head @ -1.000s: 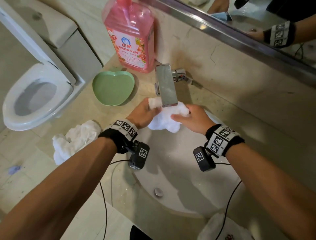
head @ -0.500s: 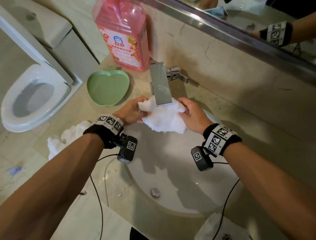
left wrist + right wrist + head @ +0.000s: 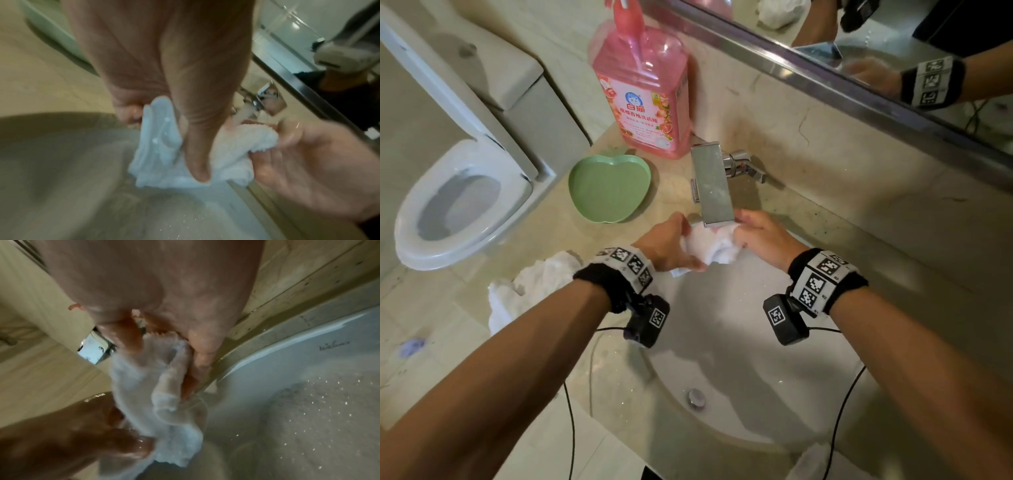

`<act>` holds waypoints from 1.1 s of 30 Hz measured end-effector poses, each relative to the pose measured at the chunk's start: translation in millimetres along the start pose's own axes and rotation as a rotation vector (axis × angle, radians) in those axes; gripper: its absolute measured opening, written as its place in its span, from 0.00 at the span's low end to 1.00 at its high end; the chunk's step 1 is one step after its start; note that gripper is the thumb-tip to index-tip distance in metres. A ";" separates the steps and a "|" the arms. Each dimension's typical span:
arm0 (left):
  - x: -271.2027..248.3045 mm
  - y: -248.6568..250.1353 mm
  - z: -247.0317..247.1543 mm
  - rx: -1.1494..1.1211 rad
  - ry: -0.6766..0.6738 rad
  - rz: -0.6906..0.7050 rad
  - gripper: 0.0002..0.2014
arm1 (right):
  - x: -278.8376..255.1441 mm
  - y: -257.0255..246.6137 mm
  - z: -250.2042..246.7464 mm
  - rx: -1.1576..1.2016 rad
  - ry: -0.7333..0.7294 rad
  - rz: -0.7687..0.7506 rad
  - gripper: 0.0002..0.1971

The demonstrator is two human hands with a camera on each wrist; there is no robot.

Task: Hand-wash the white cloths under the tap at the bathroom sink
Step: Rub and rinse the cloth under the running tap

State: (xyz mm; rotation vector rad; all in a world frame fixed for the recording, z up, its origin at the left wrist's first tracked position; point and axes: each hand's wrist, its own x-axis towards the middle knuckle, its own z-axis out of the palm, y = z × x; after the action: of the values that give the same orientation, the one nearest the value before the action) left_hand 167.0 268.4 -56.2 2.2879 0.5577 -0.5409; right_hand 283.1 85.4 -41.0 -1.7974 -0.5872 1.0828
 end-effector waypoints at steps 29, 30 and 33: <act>14.5 13.4 30.3 0.183 0.107 0.191 0.28 | 23.1 19.1 7.2 -0.203 -0.208 0.185 0.42; 15.0 14.9 31.2 0.285 0.116 0.139 0.26 | 25.7 18.6 9.4 -0.352 -0.189 0.161 0.41; 19.3 28.3 31.1 0.504 0.111 0.135 0.11 | 29.5 19.4 19.0 -0.776 -0.097 0.033 0.31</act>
State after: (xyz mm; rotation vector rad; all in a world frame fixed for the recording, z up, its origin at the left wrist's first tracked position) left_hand 191.1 232.0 -71.7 2.8227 0.3390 -0.5349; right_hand 280.3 107.6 -74.2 -2.4190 -1.1521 1.0407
